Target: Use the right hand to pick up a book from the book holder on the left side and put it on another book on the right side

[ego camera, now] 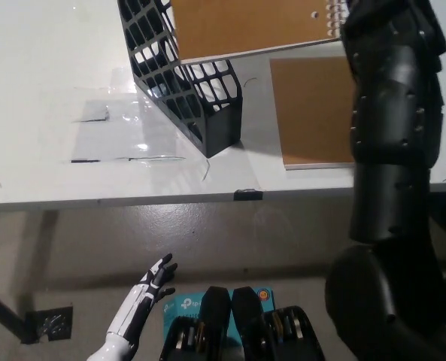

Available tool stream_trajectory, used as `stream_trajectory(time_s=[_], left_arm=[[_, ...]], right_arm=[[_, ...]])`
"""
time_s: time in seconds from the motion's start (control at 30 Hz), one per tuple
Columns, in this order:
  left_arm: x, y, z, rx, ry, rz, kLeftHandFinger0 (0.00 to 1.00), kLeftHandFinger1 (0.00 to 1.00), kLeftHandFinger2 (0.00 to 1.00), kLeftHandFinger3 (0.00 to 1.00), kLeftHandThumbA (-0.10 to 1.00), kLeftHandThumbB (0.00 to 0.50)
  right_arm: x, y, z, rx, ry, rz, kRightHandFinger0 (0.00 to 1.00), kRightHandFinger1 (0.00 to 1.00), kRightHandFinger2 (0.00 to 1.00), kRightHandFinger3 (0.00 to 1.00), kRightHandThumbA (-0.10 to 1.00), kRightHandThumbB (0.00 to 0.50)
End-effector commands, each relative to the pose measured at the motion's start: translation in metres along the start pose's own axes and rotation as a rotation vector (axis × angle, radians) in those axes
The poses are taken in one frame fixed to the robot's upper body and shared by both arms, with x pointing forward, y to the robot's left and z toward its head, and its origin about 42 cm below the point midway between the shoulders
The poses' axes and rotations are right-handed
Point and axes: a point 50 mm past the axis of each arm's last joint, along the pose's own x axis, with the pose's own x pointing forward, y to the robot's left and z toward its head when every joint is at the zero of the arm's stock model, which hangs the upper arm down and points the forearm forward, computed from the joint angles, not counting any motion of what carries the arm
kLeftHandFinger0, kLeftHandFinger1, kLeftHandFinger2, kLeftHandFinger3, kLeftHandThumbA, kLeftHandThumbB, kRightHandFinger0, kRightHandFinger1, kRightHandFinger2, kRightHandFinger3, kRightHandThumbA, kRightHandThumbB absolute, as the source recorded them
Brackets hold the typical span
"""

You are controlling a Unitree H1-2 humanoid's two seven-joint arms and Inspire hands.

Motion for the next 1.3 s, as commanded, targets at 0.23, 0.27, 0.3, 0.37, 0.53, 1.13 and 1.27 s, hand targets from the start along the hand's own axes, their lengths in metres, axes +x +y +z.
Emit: stream_trajectory(time_s=[0.23, 0.27, 0.3, 0.37, 0.53, 1.13, 1.27], left_arm=[[-0.008, -0.002, -0.006, -0.012, 0.001, -0.004, 0.95, 1.00, 1.00, 1.00, 1.00, 0.109], [-0.009, -0.002, -0.007, -0.015, 0.004, -0.001, 0.95, 1.00, 1.00, 1.00, 1.00, 0.114], [-0.009, -0.003, -0.008, -0.016, 0.006, 0.001, 0.94, 1.00, 1.00, 1.00, 1.00, 0.114], [-0.010, -0.004, -0.010, -0.015, 0.010, 0.002, 0.94, 1.00, 1.00, 1.00, 1.00, 0.115], [-0.013, -0.005, -0.014, -0.019, 0.022, 0.009, 0.94, 1.00, 1.00, 1.00, 1.00, 0.100], [-0.016, -0.011, -0.017, -0.039, 0.026, 0.012, 0.93, 0.99, 0.99, 1.00, 1.00, 0.072], [-0.016, -0.010, -0.014, -0.035, 0.030, 0.013, 0.93, 1.00, 1.00, 1.00, 1.00, 0.076]], right_arm=[[0.012, -0.029, 0.073, 0.112, -0.009, 0.018, 0.00, 0.33, 0.73, 1.00, -0.10, 0.066], [0.012, -0.032, 0.074, 0.118, -0.005, 0.013, 0.00, 0.33, 0.73, 1.00, -0.10, 0.055], [0.013, -0.038, 0.077, 0.129, -0.001, 0.007, 0.00, 0.32, 0.72, 1.00, -0.10, 0.049], [0.014, -0.044, 0.080, 0.138, 0.011, 0.005, 0.00, 0.31, 0.71, 1.00, -0.10, 0.056], [0.021, -0.064, 0.082, 0.110, 0.055, -0.037, 0.00, 0.29, 0.70, 1.00, -0.10, 0.063], [0.036, -0.138, 0.021, 0.059, 0.249, -0.286, 0.00, 0.10, 0.66, 1.00, -0.10, 0.097], [0.033, -0.153, 0.015, 0.025, 0.266, -0.326, 0.00, 0.09, 0.66, 1.00, -0.10, 0.081]])
